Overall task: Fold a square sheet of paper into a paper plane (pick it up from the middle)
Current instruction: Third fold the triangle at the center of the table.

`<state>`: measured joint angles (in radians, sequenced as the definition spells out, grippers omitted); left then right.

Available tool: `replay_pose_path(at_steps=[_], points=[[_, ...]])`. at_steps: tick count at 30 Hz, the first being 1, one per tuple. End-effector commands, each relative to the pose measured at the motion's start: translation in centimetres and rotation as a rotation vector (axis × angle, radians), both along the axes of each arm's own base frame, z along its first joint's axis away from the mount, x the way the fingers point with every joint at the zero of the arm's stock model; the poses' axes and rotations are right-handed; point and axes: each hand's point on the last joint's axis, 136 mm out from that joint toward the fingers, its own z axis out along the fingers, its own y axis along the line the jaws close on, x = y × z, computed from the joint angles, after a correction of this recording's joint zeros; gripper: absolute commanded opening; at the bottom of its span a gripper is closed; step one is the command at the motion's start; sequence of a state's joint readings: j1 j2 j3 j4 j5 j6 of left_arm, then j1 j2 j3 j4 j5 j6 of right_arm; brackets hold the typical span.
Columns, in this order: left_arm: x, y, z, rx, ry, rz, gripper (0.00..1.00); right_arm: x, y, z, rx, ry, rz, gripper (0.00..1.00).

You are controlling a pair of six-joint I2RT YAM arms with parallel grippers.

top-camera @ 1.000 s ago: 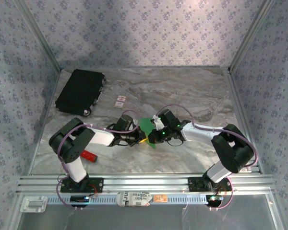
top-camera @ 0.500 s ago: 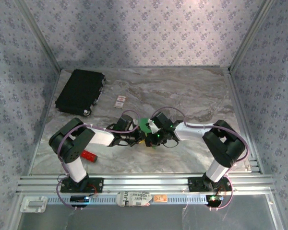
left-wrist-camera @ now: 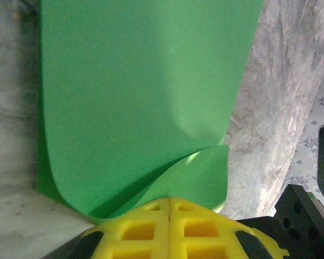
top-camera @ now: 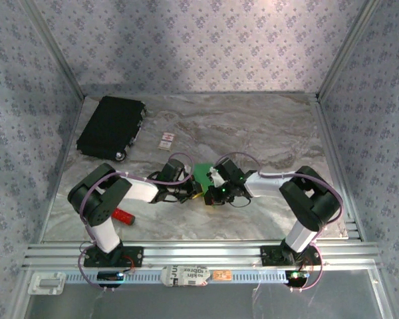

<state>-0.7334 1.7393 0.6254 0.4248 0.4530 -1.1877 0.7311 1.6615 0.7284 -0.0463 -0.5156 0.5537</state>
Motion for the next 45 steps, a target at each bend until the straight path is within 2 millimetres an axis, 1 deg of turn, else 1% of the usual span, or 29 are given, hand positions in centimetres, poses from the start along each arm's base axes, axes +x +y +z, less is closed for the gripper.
replay_pose_path(at_steps=[1,5,12,22,24,27,29,31,34,37,39,42,45], points=[[-0.9,1.5,-2.8,0.082,0.056,0.017,0.0,-1.5,-1.0,-0.8,-0.016,0.065,-0.015,0.04],[-0.9,1.5,-2.9,0.086,0.058,0.018,0.0,-1.6,-1.4,-0.8,-0.004,0.073,-0.028,0.04],[-1.0,1.8,-3.2,0.094,0.066,0.026,0.0,-2.5,-1.8,-0.4,0.05,0.103,-0.032,0.06],[-1.1,2.1,-3.4,0.097,0.073,0.036,0.0,-4.1,-3.7,-0.9,0.032,0.128,-0.054,0.07],[-1.1,2.1,-3.4,0.094,0.073,0.037,0.0,-3.8,-3.7,-0.1,0.045,0.125,-0.072,0.07],[-1.1,1.9,-3.1,0.084,0.07,0.034,0.0,-2.7,-2.8,2.5,0.108,0.086,-0.083,0.07],[-1.1,1.9,-3.0,0.084,0.064,0.032,0.0,-1.7,-2.3,3.9,0.139,0.049,-0.11,0.06],[-1.0,2.0,-3.0,0.087,0.062,0.035,0.0,-1.1,-1.9,4.2,0.158,0.036,-0.122,0.06],[-0.9,1.9,-2.9,0.083,0.061,0.037,0.0,0.1,-1.5,3.6,0.131,0.034,-0.144,0.04],[-0.9,1.8,-2.9,0.079,0.063,0.032,0.0,1.2,-0.4,3.7,0.138,0.033,-0.149,0.05],[-0.9,1.9,-2.9,0.08,0.06,0.032,0.0,1.6,0.0,3.3,0.117,0.04,-0.146,0.06],[-0.9,1.8,-2.9,0.08,0.06,0.029,0.0,1.6,-0.1,1.9,0.067,0.066,-0.137,0.07],[-0.9,1.8,-2.8,0.077,0.058,0.029,0.0,0.7,-1.5,-0.3,-0.014,0.112,-0.149,0.06]])
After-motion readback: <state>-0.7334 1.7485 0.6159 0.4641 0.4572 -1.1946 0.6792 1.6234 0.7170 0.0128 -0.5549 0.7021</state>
